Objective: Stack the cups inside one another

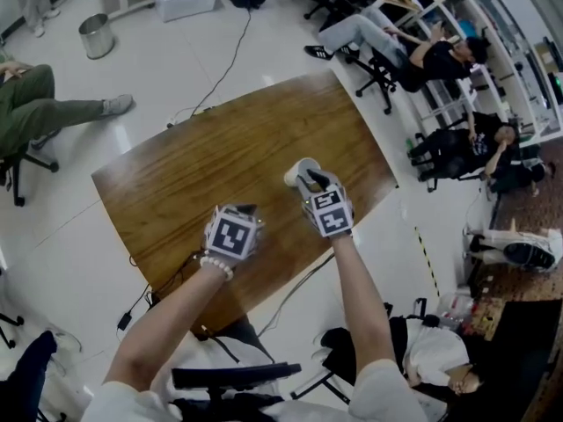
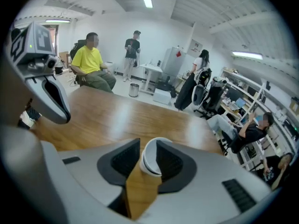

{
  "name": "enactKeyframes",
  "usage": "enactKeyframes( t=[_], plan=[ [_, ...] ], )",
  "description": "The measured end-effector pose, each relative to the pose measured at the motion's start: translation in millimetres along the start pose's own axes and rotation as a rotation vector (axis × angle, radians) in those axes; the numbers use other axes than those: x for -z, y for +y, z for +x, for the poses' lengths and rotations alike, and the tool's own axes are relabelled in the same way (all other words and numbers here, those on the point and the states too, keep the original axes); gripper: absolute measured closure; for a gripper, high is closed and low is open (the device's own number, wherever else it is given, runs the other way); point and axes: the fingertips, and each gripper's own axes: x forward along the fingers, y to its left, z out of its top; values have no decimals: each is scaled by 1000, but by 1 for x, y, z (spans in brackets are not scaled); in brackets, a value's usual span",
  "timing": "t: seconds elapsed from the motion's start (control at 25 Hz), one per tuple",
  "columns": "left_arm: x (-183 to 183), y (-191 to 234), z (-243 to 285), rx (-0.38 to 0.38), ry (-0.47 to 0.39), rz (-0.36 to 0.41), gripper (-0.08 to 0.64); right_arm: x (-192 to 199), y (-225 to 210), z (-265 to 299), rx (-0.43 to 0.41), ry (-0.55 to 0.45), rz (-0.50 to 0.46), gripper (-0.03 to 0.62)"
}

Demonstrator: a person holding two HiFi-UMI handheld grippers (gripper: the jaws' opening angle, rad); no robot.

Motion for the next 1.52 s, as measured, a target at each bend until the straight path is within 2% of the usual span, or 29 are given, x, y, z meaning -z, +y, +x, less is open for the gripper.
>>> enactKeyframes(
  t=[0.16,0.32,0.36,0.44,0.56,0.68,1.0,1.24,1.52],
  plan=[
    [-17,3,-21,27,-63,36,561,-38,-11,-68,105,-159,106,453],
    [-13,1,-43,116,-99,87,563,-31,4,-139,223,-260,330,456],
    [-13,4,-50,136,-114,93,563,-28,13,-153,246,-285,390,460],
    [-10,15,-65,178,-128,104,563,-25,40,-174,284,-330,499,517],
    [-3,37,-85,225,-119,148,563,-30,81,-188,346,-380,598,589],
    [4,44,-105,246,-111,184,563,-31,114,-198,379,-419,676,591],
    [42,10,-143,220,-121,268,563,8,176,-223,382,-488,840,592],
    [61,-5,-177,188,-143,289,563,18,217,-242,377,-517,870,592],
    [111,-37,-202,151,-152,295,563,60,254,-280,347,-559,904,592]
  ],
)
